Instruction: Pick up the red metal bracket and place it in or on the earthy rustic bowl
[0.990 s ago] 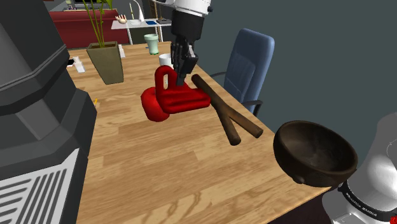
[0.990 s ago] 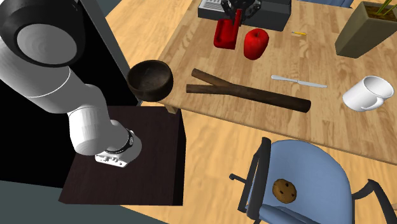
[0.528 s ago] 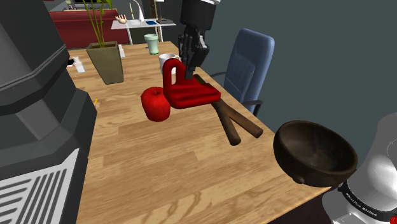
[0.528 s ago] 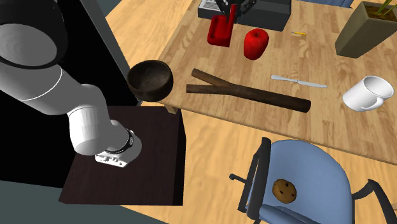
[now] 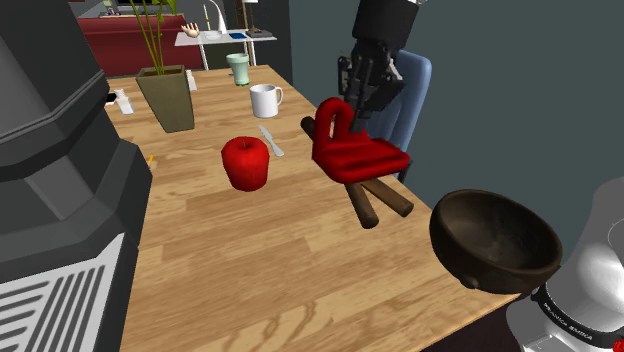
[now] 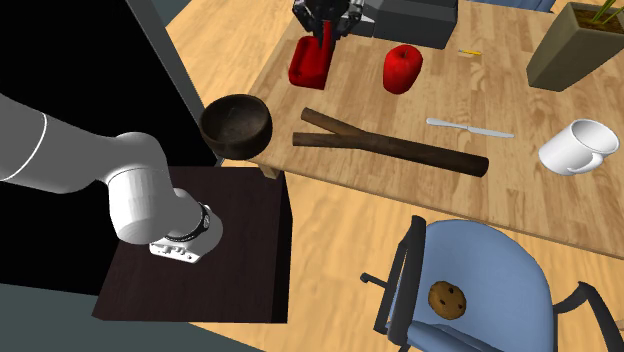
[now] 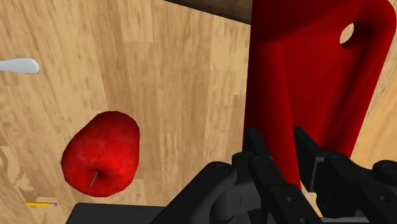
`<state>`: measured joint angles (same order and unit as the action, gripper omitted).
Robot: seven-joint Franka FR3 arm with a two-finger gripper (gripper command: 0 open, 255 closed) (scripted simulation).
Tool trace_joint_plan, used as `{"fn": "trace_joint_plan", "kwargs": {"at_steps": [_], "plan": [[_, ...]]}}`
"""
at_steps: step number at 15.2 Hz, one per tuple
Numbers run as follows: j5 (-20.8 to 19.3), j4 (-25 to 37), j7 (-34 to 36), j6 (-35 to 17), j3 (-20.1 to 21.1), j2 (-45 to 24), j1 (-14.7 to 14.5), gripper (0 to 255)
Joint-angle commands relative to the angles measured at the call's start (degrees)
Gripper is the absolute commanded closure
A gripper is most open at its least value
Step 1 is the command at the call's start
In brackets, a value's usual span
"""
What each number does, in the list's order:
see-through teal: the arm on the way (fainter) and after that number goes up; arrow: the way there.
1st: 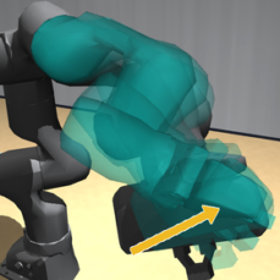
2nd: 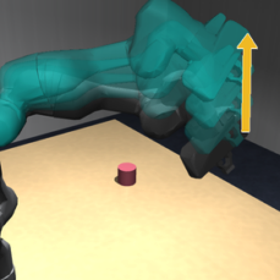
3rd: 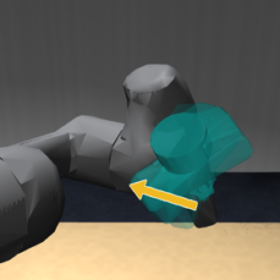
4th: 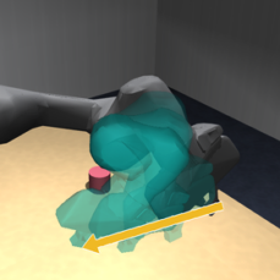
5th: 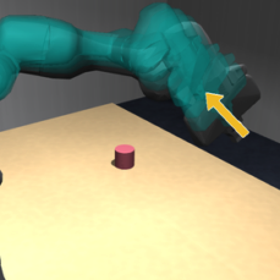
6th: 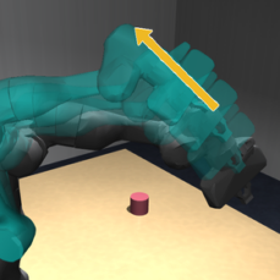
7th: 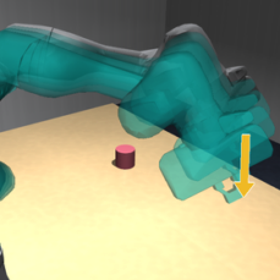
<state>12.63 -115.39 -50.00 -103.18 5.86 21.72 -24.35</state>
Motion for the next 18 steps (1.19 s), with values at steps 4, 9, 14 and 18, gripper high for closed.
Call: {"fn": "trace_joint_plan", "kwargs": {"at_steps": [4,9,14,18], "plan": [[0.8,-9.7,-0.2,2.0,-0.6,11.7,-0.4,255],[0.9,-17.1,-0.3,6.3,-1.5,23.2,-0.7,255],[0.7,-22.7,0.2,12.3,-2.6,34.8,-1.0,255],[0.7,-26.6,0.0,12.2,-2.7,38.5,-1.1,255]]}}
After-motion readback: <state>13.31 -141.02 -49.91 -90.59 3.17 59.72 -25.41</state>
